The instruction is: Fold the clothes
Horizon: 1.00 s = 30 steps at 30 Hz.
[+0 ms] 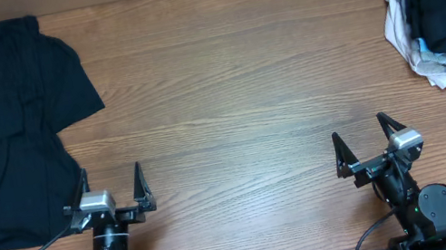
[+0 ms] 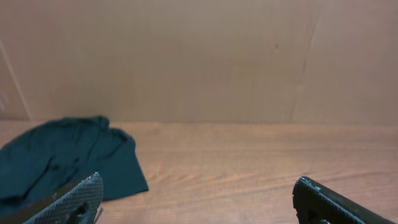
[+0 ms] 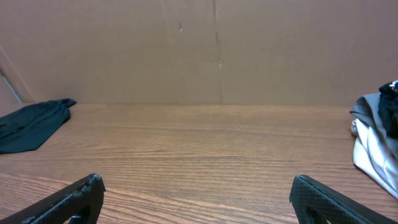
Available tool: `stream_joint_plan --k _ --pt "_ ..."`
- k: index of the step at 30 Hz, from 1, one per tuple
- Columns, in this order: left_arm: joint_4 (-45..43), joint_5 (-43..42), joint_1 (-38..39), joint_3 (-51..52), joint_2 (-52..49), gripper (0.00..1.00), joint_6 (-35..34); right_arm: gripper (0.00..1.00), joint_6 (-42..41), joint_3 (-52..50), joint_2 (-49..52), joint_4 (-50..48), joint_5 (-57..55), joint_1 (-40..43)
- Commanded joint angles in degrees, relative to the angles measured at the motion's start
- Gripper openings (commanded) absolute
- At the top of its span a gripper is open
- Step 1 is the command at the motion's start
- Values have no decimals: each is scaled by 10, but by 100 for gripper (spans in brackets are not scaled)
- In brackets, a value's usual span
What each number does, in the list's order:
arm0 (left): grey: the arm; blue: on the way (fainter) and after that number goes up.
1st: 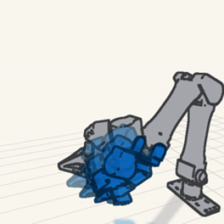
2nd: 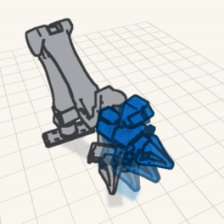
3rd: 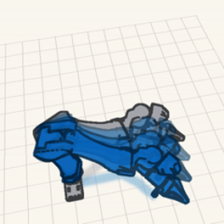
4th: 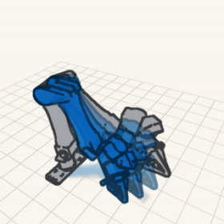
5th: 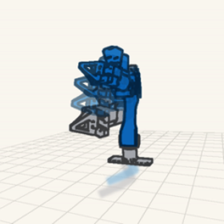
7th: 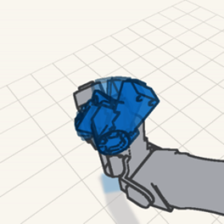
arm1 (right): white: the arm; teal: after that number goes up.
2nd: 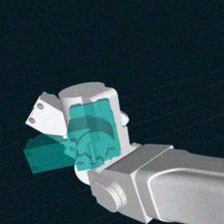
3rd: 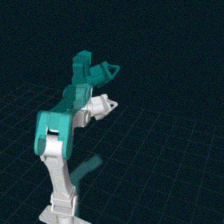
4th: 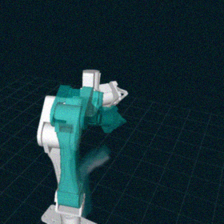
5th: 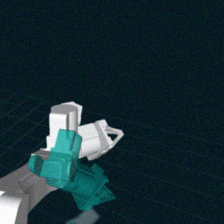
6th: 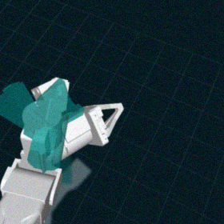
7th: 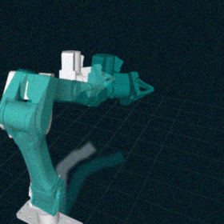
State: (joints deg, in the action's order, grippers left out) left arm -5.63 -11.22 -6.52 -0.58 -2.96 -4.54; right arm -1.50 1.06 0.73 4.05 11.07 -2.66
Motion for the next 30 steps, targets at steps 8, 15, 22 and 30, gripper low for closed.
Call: stream_joint_plan --k 8,15,22,30 --pt "93 11 -2 3 28 99 -10 100 -4 -6 -6 -3 -8 1" --pt "91 12 -2 3 27 100 -10 100 -5 -6 -6 -3 -8 1" --pt "91 11 -2 3 27 100 -10 100 -4 -6 -6 -2 -8 1" --pt "91 11 -2 3 27 100 -10 100 -4 -6 -6 -2 -7 1"
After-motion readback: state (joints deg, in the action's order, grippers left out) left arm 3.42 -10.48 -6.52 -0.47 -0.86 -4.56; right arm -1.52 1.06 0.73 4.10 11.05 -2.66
